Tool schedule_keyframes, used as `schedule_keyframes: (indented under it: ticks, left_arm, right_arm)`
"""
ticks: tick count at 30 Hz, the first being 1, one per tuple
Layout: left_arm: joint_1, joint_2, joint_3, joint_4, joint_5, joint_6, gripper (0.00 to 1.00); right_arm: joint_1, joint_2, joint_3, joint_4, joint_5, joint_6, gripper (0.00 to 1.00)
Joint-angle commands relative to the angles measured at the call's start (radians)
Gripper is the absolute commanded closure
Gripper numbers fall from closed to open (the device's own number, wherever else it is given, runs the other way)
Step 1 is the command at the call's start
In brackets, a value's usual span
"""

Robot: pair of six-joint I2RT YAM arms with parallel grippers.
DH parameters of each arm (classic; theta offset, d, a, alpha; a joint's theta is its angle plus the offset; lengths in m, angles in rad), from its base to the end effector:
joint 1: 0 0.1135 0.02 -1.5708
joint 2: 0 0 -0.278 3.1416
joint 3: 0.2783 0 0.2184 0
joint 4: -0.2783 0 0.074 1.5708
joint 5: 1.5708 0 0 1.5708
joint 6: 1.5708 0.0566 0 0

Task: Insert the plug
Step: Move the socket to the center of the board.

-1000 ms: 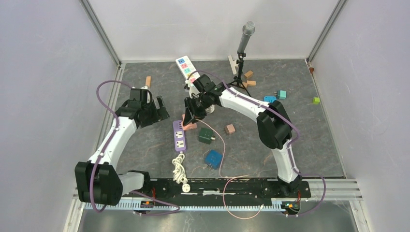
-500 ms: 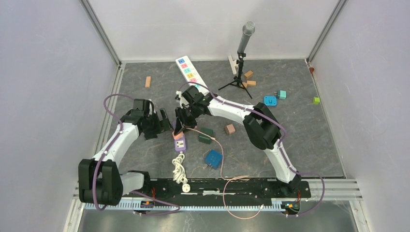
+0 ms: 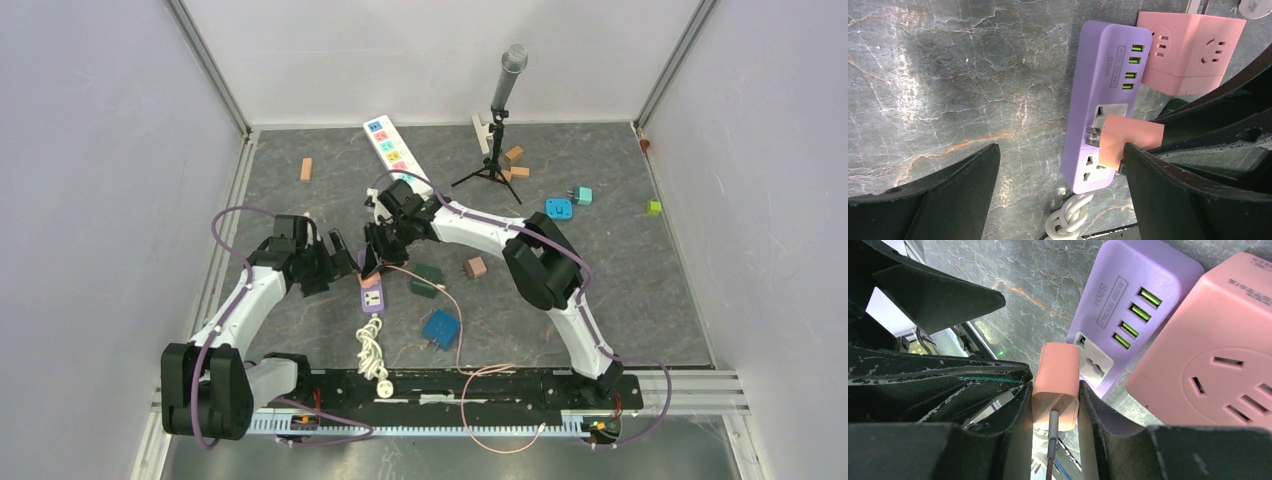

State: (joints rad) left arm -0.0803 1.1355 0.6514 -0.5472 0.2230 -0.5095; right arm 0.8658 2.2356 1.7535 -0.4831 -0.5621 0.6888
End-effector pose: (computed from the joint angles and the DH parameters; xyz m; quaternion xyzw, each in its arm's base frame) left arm 0.1813 -0.0272 0.2101 -0.1750 0.9422 -0.1796 0.2222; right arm 0.2847 0.3811 0.1879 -0.1634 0.9062 0.3896 0.0185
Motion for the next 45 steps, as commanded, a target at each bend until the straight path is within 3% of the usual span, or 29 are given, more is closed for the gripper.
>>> schedule_keyframes:
  ticks: [1, 23, 29, 38, 45]
  left_arm:
    - [-0.001, -0.015, 0.000, 0.006, 0.020, -0.026, 0.02]
    - [-0.001, -0.016, 0.075, -0.054, -0.079, 0.045, 0.02]
    - [-0.001, 0.004, 0.073, -0.028, -0.024, 0.048, 0.04]
    - [-0.006, 0.199, 0.176, 0.053, 0.127, 0.026, 0.09]
    - [-0.111, 0.394, 0.326, 0.019, 0.107, 0.078, 0.00]
  right_arm:
    - [-0.004, -0.062, -0.028, 0.074, 0.055, 0.020, 1.00]
    - [-0.015, -0.079, -0.075, -0.036, 0.226, -0.038, 1.00]
    - [-0.025, -0.124, -0.080, 0.024, 0.168, -0.038, 1.00]
    - [-0.059, -0.288, -0.169, -0.068, 0.237, -0.182, 1.00]
    - [-0.135, -0.426, -0.338, -0.091, 0.315, -0.235, 1.00]
